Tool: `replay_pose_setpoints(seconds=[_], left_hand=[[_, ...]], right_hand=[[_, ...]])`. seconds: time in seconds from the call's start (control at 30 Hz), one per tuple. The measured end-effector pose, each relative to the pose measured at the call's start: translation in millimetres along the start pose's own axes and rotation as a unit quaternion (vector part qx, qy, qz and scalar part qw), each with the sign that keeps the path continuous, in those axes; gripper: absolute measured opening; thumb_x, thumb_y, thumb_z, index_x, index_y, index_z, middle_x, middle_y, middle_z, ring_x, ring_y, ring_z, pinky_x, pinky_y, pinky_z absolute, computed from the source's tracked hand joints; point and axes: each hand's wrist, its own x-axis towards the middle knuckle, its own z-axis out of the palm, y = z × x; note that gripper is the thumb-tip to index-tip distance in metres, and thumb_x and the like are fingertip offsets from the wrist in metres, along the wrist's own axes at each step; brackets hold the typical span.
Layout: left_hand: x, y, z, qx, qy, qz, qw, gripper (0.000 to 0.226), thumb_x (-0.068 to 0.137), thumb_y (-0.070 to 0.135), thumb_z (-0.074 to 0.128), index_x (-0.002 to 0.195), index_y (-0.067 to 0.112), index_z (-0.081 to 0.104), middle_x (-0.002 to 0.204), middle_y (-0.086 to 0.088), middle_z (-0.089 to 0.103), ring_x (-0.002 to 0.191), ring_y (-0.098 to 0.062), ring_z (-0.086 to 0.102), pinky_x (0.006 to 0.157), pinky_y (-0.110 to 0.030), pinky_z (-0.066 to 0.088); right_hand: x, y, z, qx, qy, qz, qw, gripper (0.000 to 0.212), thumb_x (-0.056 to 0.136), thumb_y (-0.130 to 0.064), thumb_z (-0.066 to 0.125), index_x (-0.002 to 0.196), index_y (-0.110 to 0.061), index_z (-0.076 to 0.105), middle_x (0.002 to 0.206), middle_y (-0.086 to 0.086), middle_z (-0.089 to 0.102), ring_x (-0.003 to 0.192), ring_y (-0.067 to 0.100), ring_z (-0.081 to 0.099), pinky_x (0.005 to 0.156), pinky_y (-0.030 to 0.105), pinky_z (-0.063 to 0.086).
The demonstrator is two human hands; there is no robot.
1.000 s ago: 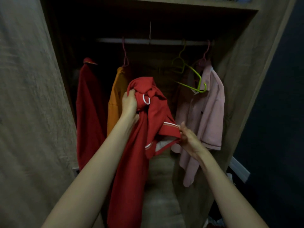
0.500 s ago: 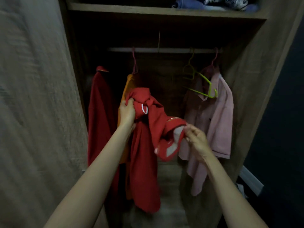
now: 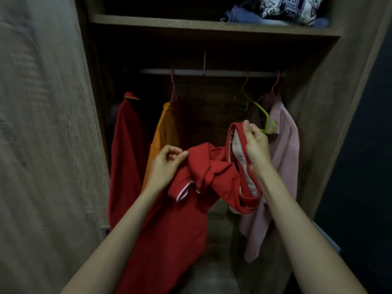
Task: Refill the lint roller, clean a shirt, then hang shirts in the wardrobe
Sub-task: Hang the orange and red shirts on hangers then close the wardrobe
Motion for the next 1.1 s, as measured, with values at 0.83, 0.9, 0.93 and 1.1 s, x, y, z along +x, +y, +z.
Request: replay_pose_setpoints(seconds=[0.83, 0.9, 0.93, 1.1], left_hand=[[-34.5, 28.2, 47.1, -0.171, -0.182, -0.097, 0.963, 0.02, 0.096, 0.028, 0.056, 0.096, 0.008, 0.061, 0.071, 0.003, 0.066, 0.058, 0.0, 0.062, 0.057, -0.017, 0.049], [-24.8, 35.4, 46.8, -0.187, -0.201, -0.082, 0.958, 0.018, 0.092, 0.025, 0.063, 0.098, 0.008, 0.066, 0.071, 0.002, 0.07, 0.059, -0.005, 0.064, 0.056, -0.016, 0.05], [-19.1, 38.3, 47.0, -0.181, -0.196, -0.063, 0.962, 0.014, 0.091, 0.023, 0.065, 0.091, 0.01, 0.068, 0.069, 0.004, 0.069, 0.059, -0.004, 0.062, 0.057, -0.015, 0.049], [16.7, 51.7, 51.4, -0.142, -0.127, 0.016, 0.982, 0.021, 0.094, 0.022, 0.062, 0.073, 0.022, 0.065, 0.064, 0.014, 0.062, 0.063, 0.003, 0.051, 0.062, -0.018, 0.041]], right_hand=[[-5.2, -3.7, -27.7, -0.098, -0.146, 0.103, 0.979, 0.036, 0.097, -0.035, 0.05, 0.081, -0.004, 0.062, 0.071, 0.012, 0.053, 0.064, 0.016, 0.049, 0.052, 0.021, 0.04], [-0.7, -6.5, -31.9, -0.084, -0.15, 0.102, 0.98, 0.036, 0.096, -0.033, 0.052, 0.075, -0.007, 0.064, 0.067, 0.006, 0.058, 0.061, 0.011, 0.055, 0.054, 0.019, 0.043], [1.6, -6.2, -33.2, -0.082, -0.151, 0.1, 0.98, 0.037, 0.096, -0.033, 0.053, 0.075, -0.005, 0.066, 0.066, 0.005, 0.061, 0.061, 0.01, 0.056, 0.056, 0.02, 0.044], [24.3, 4.1, -34.5, -0.212, -0.115, -0.027, 0.97, 0.041, 0.095, -0.034, 0.053, 0.068, -0.005, 0.063, 0.065, 0.002, 0.057, 0.065, 0.012, 0.052, 0.064, 0.032, 0.039]])
